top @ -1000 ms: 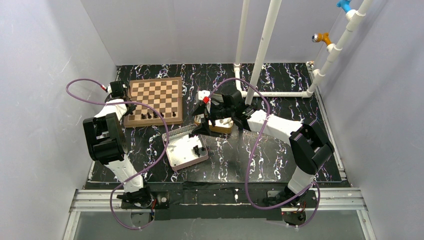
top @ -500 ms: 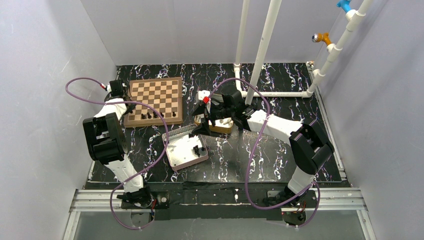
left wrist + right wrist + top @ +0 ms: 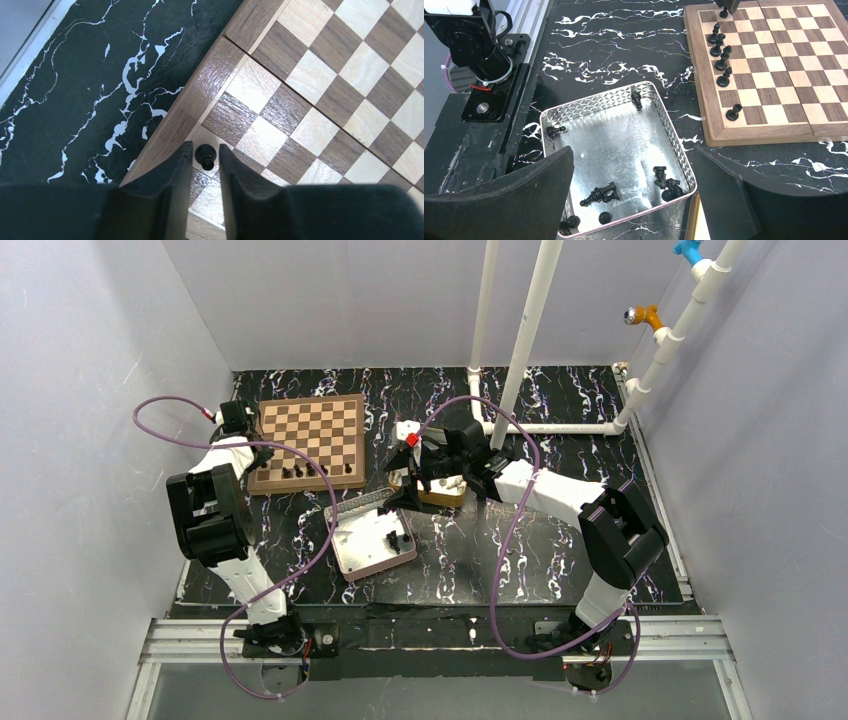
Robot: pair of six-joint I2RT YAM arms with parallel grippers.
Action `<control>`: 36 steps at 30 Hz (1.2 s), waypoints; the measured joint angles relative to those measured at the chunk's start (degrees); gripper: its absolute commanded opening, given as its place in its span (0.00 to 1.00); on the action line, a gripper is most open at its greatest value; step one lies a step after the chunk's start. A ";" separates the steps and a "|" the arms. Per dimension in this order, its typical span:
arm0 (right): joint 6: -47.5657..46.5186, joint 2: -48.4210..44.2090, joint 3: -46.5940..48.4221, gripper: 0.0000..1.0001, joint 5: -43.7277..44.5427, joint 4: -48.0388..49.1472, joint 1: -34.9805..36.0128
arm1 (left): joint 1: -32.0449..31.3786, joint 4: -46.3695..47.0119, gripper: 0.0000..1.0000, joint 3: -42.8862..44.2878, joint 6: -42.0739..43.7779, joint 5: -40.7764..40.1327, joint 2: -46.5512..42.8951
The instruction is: Set up the chess pieces on the board
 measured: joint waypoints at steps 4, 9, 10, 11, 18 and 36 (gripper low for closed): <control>-0.02 0.00 0.00 0.95 0.00 0.00 0.00 | 0.00 -0.15 0.37 0.00 -0.02 0.00 0.00; -1.68 0.00 0.04 0.96 -0.07 -0.57 -0.02 | 0.00 -2.75 0.54 1.33 0.39 -0.04 -0.07; -3.08 0.00 0.11 0.96 -0.24 -1.40 -0.04 | 0.00 -3.63 0.59 1.90 0.68 -0.02 -0.24; -4.55 0.00 0.24 0.96 -0.42 -2.49 -0.07 | 0.00 -4.50 0.64 2.40 0.87 0.00 -0.57; -24.04 3.61 7.04 0.92 -2.16 -18.86 -0.09 | 0.00 -10.51 0.98 1.20 3.43 2.25 -13.14; -37.81 15.54 18.62 0.53 10.27 -36.57 8.09 | -9.60 -23.65 0.98 -19.91 -4.98 19.98 -49.40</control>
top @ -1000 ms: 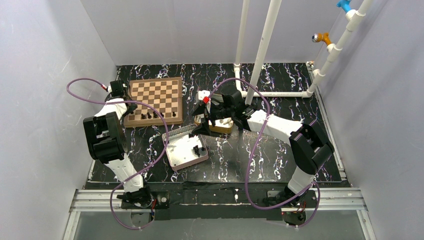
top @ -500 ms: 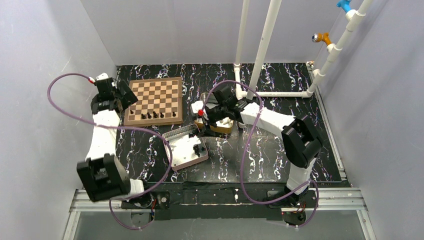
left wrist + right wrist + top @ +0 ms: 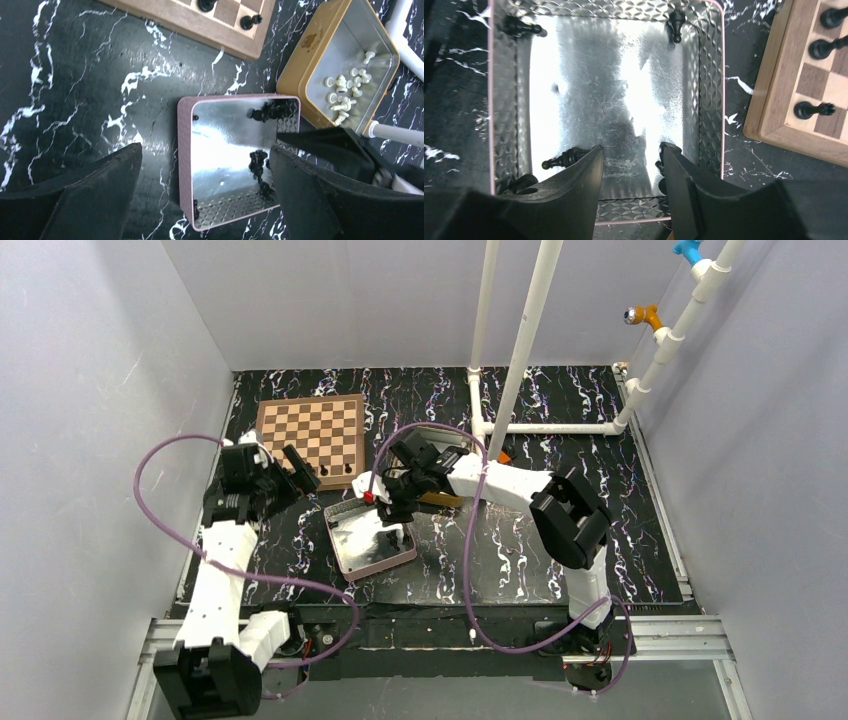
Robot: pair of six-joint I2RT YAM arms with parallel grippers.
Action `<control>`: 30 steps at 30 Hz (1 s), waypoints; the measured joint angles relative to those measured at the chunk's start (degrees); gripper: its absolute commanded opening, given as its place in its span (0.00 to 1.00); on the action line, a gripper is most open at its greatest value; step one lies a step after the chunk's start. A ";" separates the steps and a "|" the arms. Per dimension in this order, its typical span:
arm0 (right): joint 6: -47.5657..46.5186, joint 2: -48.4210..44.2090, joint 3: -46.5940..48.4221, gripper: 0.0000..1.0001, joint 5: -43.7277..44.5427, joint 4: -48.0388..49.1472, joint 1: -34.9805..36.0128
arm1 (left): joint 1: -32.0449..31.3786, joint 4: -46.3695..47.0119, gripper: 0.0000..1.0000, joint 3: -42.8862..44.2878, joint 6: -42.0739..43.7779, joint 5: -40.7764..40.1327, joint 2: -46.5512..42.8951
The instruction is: Set up the chess pieces on the board
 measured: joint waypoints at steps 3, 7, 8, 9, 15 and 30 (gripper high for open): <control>0.85 2.25 1.38 0.50 3.37 0.11 0.85 | -0.20 -4.33 0.98 -1.70 -0.46 -0.15 -6.62; 2.54 5.46 3.45 0.48 7.93 0.83 1.79 | -0.26 -8.83 0.98 -2.01 -0.37 -2.49 -13.18; 2.99 6.10 3.69 0.47 9.16 1.18 2.08 | -0.28 -9.66 0.98 -2.01 -0.35 -3.34 -14.03; 3.37 6.67 3.93 0.47 10.34 1.27 2.32 | -0.33 -10.56 0.98 -2.01 -0.37 -4.37 -14.84; 5.16 8.37 6.54 0.46 15.82 2.16 3.10 | -1.22 -14.14 0.98 -1.81 0.07 -10.73 -15.76; 7.15 10.03 7.04 0.36 21.35 2.29 3.76 | -3.19 -15.17 0.98 0.15 1.36 -15.02 -15.17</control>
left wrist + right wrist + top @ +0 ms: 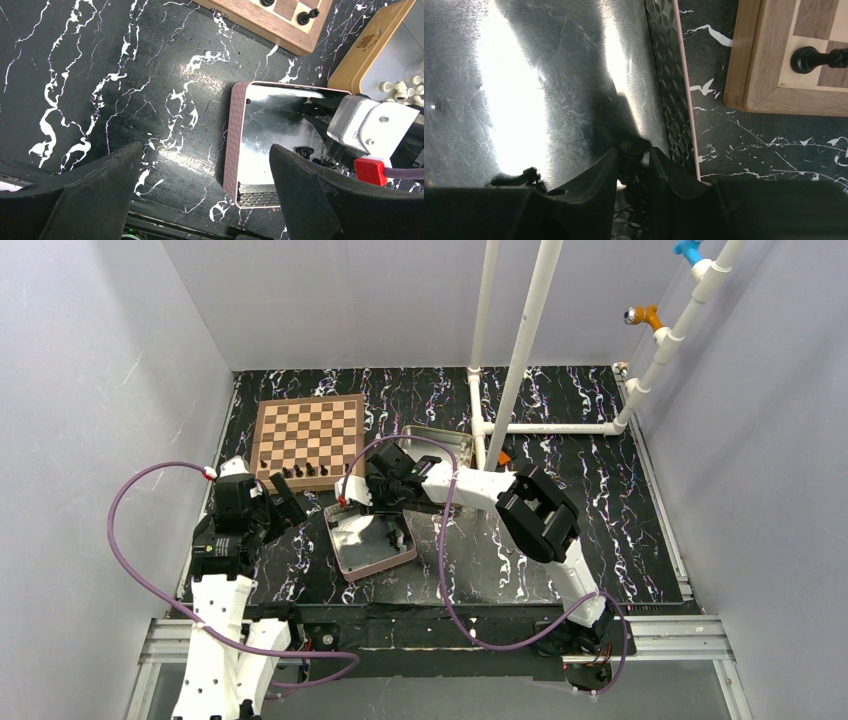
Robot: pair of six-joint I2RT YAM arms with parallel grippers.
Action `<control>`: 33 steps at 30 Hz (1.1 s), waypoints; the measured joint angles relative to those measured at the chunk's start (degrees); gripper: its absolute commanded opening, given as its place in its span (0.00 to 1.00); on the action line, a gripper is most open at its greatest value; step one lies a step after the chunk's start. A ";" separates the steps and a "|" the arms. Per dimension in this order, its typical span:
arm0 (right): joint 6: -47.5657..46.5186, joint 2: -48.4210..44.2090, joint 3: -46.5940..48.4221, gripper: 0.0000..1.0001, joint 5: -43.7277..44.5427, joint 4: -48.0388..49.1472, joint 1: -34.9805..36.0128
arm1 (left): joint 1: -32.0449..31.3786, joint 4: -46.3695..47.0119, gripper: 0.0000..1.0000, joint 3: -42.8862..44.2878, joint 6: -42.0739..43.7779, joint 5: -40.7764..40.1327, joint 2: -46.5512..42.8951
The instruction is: Set up the chess pieces on the board
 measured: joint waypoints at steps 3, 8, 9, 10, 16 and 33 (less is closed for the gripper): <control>0.72 0.00 0.00 0.35 0.07 -0.13 0.09 | -0.02 0.04 0.98 0.02 0.02 0.76 0.00; 2.27 0.02 0.00 0.19 -0.48 -0.44 0.09 | -0.02 0.50 0.98 0.02 0.04 3.61 -0.02; 2.71 0.02 0.00 0.16 -0.74 -0.46 0.09 | -0.02 0.50 0.98 0.02 0.02 4.20 -0.02; 3.30 0.02 0.00 0.14 -1.03 -0.44 0.09 | -0.02 0.50 0.98 0.02 -0.04 5.03 -0.07; 8.61 0.02 0.00 0.09 -3.28 -0.44 -0.13 | -0.02 0.76 0.98 0.00 -2.49 11.74 -0.50; 53.81 -13.03 -6.43 0.06 -17.18 14.67 -7.61 | -1.46 11.50 0.84 -2.78 -10.08 31.69 -3.02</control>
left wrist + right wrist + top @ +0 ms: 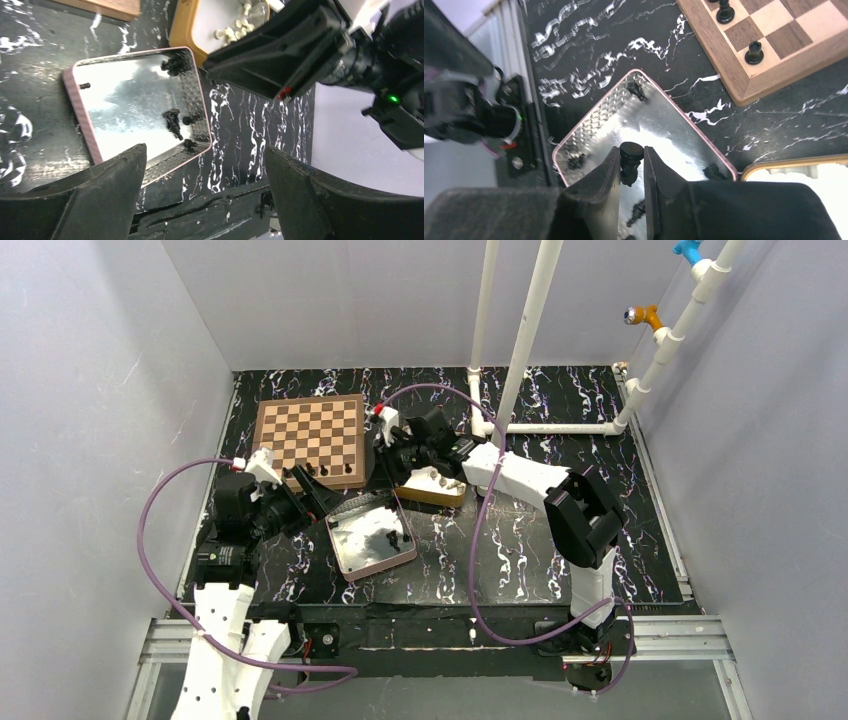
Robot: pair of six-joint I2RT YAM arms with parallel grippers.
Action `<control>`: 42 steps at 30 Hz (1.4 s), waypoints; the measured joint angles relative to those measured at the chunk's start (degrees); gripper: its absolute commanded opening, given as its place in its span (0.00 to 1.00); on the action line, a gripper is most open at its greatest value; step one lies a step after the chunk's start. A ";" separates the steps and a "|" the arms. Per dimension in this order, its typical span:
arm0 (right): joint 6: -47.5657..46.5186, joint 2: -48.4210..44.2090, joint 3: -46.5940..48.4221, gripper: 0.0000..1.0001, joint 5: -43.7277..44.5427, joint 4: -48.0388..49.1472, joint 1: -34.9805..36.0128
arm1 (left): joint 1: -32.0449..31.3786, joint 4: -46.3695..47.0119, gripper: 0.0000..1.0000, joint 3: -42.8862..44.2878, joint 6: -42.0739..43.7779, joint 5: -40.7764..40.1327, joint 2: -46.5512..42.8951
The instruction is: Set up the chess pieces on the board
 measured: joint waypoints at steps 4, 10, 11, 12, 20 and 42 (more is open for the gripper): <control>12.00 -0.04 -3.06 0.05 -1.73 3.76 -2.19 | -5.73 2.99 0.83 -0.57 -2.89 -0.81 2.58; 25.07 0.00 -4.63 0.05 -3.69 7.21 -3.21 | -18.38 5.44 0.73 0.11 -5.55 -10.29 10.82; 26.95 0.00 -4.81 0.05 -4.17 8.13 -3.15 | -19.80 5.53 0.73 0.28 -5.92 -12.31 12.20; 28.48 0.07 -4.98 0.04 -4.46 8.83 -3.13 | -20.92 5.51 0.73 0.55 -6.21 -14.05 13.44; 36.09 0.33 -5.84 0.05 -5.75 12.90 -3.15 | -24.57 6.12 0.52 6.38 -5.84 -26.10 24.57; 38.84 0.35 -7.02 0.04 -3.98 17.00 -3.85 | -26.23 9.79 0.07 9.27 -0.63 -27.56 31.80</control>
